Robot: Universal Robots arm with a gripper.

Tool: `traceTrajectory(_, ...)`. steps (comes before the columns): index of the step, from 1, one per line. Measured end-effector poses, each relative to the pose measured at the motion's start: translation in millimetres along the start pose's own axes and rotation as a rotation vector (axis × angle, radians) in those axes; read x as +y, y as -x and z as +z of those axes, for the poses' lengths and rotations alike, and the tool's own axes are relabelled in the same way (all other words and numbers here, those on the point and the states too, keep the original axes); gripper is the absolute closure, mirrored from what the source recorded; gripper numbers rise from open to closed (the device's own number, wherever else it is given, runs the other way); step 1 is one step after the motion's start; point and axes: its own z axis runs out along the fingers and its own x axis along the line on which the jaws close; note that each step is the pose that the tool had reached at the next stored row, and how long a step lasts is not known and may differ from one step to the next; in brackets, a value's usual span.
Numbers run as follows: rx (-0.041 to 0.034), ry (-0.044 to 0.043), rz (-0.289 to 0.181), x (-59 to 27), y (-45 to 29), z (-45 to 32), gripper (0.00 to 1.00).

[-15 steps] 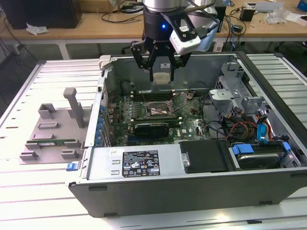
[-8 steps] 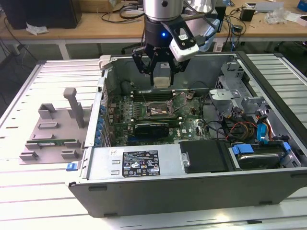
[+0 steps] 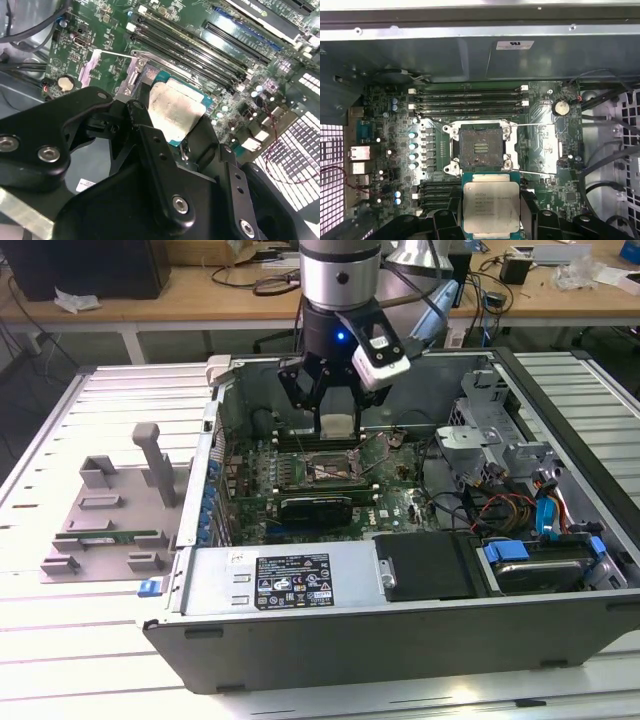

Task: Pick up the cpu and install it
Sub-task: 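Pick up the cpu and move it towards the insertion slot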

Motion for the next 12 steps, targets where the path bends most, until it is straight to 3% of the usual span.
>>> traceTrajectory(9,-0.0001,0.0001,0.000,-0.6,-0.2,22.6,0.45)
traceTrajectory(12,0.0006,-0.0020,-0.009,5.3,0.2,32.9,0.45)
